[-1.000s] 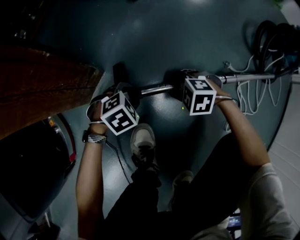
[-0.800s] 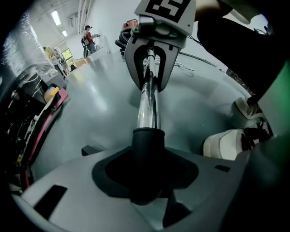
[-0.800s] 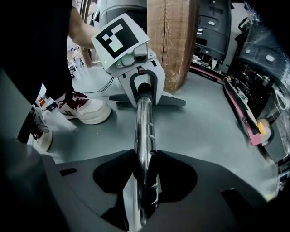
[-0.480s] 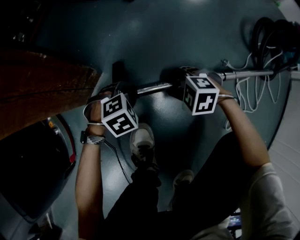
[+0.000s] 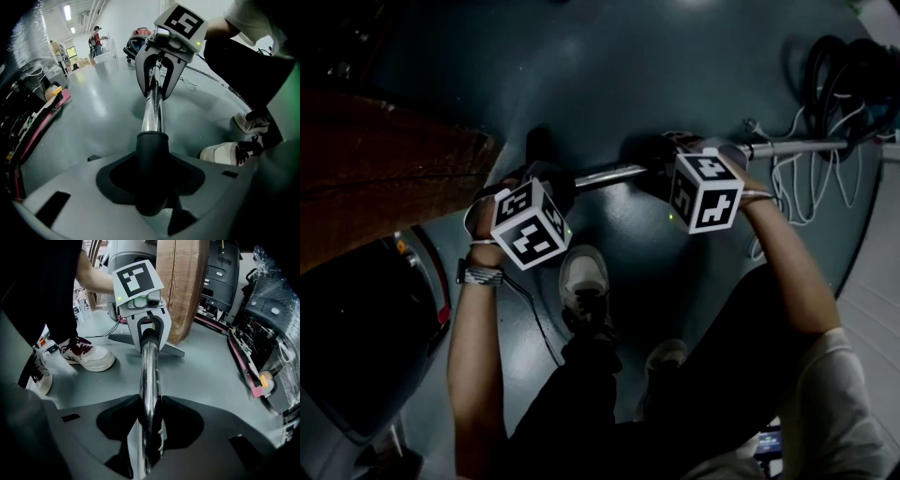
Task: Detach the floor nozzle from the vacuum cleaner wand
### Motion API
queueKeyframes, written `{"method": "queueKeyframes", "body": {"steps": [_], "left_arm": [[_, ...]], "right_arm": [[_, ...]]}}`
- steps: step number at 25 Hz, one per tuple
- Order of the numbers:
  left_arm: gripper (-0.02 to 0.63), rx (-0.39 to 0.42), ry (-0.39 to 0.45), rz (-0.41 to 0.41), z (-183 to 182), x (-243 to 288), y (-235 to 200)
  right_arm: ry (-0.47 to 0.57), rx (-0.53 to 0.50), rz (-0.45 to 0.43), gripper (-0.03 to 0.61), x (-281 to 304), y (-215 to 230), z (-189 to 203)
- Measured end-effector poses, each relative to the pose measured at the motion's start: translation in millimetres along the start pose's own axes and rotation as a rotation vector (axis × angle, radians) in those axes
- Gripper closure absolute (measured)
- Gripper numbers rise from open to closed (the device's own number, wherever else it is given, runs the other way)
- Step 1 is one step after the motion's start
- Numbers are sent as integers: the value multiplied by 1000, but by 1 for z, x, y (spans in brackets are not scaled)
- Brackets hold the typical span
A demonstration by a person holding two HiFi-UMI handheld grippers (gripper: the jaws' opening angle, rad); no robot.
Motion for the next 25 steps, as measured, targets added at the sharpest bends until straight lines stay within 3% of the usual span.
{"method": "queueKeyframes", "body": {"steps": [14, 25], "left_arm": [[445, -28, 60, 95, 0, -9, -5], [451, 59, 25, -99, -6, -16, -14]], "right_arm": [[5, -30, 39, 414, -8, 0, -9], [-8, -20, 79, 414, -13, 9, -6]]}}
Point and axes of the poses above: the fingertips, and each gripper's own axes: x forward along the fingers, y to its right, z out of its underside, the point moved 3 cm from there along -x, backward along the fingers, and after that the axes turned 11 degrees about x, right-handed, at the moved point
